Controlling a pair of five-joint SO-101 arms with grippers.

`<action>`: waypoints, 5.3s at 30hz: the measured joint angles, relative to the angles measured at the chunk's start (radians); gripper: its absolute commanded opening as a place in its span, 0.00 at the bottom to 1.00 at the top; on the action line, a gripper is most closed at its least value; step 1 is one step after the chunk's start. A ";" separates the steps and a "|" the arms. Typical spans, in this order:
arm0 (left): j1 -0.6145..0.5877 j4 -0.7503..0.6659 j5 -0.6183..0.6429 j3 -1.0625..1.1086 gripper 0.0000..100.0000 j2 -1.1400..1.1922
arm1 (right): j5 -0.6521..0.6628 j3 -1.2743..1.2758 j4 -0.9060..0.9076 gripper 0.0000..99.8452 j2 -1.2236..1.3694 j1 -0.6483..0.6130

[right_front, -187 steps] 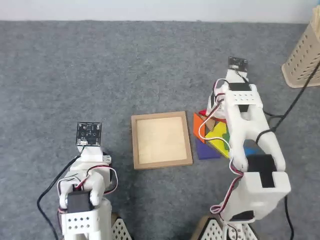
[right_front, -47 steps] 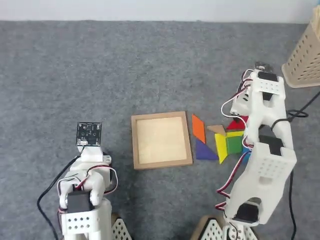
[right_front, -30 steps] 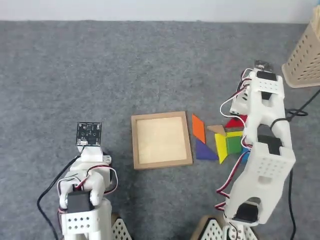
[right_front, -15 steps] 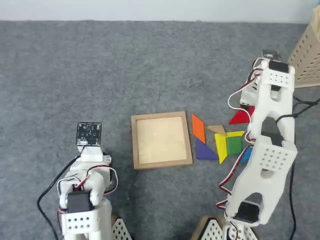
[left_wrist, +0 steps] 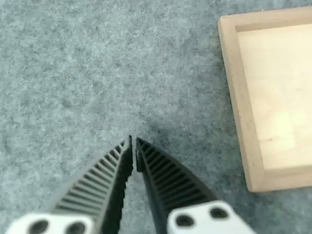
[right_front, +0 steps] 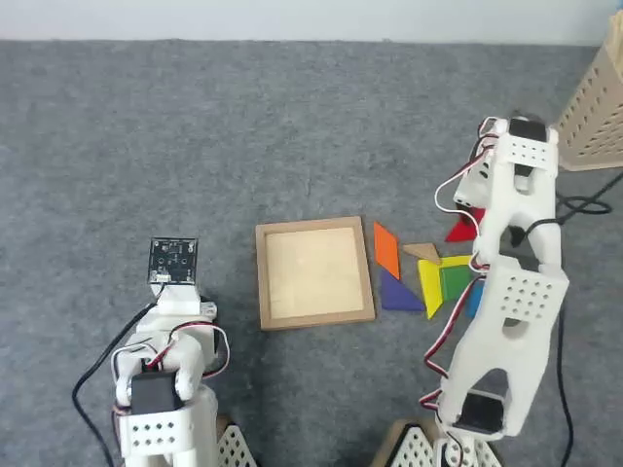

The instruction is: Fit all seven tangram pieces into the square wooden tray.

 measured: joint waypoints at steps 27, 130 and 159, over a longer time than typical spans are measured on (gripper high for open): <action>0.000 0.000 0.000 0.000 0.01 0.000 | -0.129 -0.020 -0.048 0.32 -0.074 -0.051; 0.000 0.000 0.000 0.000 0.01 0.000 | -0.164 0.471 -0.190 0.25 -0.417 -0.922; 0.000 0.000 0.000 0.000 0.01 0.000 | 0.362 1.498 -0.784 0.01 -1.274 -0.712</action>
